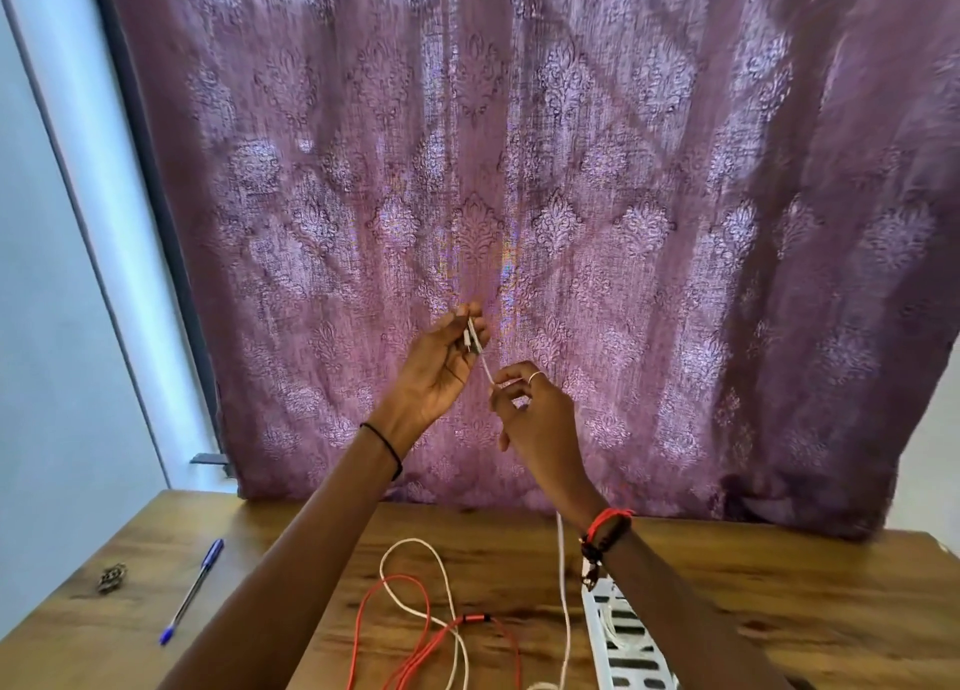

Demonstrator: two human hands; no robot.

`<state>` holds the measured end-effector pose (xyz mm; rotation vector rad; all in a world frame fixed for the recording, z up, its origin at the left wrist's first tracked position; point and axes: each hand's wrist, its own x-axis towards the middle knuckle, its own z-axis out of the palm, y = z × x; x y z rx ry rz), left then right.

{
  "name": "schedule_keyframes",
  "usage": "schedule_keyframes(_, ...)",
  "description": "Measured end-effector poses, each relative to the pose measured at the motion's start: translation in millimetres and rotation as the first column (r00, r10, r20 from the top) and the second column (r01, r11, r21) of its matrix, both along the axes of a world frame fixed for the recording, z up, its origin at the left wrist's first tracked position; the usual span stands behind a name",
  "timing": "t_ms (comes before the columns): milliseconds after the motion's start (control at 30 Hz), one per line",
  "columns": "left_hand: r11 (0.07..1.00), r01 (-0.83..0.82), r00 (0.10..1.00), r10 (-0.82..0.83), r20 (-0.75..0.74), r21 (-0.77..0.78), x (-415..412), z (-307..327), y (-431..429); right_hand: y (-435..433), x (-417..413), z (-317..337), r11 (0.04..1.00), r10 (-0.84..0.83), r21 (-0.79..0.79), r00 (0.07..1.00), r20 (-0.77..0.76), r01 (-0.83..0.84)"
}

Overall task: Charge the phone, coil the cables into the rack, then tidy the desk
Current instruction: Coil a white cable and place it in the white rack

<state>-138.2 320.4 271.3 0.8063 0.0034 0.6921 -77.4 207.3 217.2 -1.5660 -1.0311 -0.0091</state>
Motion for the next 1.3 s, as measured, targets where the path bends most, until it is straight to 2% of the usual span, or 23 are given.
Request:
schedule_keyframes(100,0.964,-0.129,0.988,0.145,-0.050,0.232,4.2,-6.6,-1.4,-3.1,-1.9,-0.3,0.998,-0.008,-0.068,0.999,0.051,0.012)
schedule_keyframes(200,0.834,-0.228,0.946,0.311,-0.087,0.502,6.5,-11.8,0.7,-11.4,-5.0,6.8,0.981,-0.046,-0.181,0.987,0.157,0.075)
schedule_keyframes(333,0.569,-0.242,0.853,0.511,-0.108,0.786,6.9,-18.0,2.3,-20.7,-4.3,15.6,0.948,-0.071,-0.279,0.958,0.279,0.152)
schedule_keyframes(433,0.308,-0.172,0.762,0.644,-0.072,0.936,6.7,-27.0,6.0,-23.0,1.3,20.1,0.956,-0.014,-0.273,0.943,0.332,0.110)
schedule_keyframes(500,0.098,-0.075,0.685,0.728,-0.020,0.992,9.4,-34.9,8.5,-24.0,7.6,23.4,0.961,0.003,-0.259,0.930,0.368,0.099)
schedule_keyframes(533,0.027,-0.027,0.649,0.761,-0.003,0.999,10.2,-37.6,7.3,-24.7,11.4,25.1,0.966,-0.001,-0.239,0.926,0.379,0.099)
schedule_keyframes(567,0.007,0.003,0.629,0.777,-0.007,1.000,10.6,-39.8,5.8,-25.2,15.8,26.6,0.971,-0.012,-0.215,0.924,0.383,0.102)
schedule_keyframes(600,0.034,0.012,0.640,0.767,-0.034,0.999,10.2,-40.5,1.6,-26.1,20.3,28.6,0.976,-0.025,-0.192,0.924,0.382,0.106)
schedule_keyframes(767,0.356,0.048,0.823,0.516,-0.239,0.933,3.2,-38.7,-13.0,-35.9,39.4,38.9,0.991,-0.030,-0.113,0.949,0.315,0.069)
schedule_keyframes(833,0.503,0.090,0.874,0.374,-0.311,0.859,-1.1,-33.8,-18.7,-40.0,46.6,39.1,0.997,0.001,-0.073,0.974,0.225,0.016)
schedule_keyframes(900,0.605,0.158,0.900,0.237,-0.366,0.781,-4.1,-32.0,-19.6,-43.2,52.2,36.8,0.999,0.049,-0.020,0.993,0.111,-0.047)
schedule_keyframes(1067,0.646,0.347,0.903,-0.035,-0.428,0.680,-7.5,-30.5,-15.2,-46.7,54.7,37.6,0.987,0.155,0.054,0.986,-0.060,-0.152)
schedule_keyframes(1300,0.877,0.353,0.925,-0.275,-0.263,0.326,-2.4,-31.3,-20.6,-35.1,59.1,28.5,0.968,0.221,0.187,0.916,-0.335,-0.165)
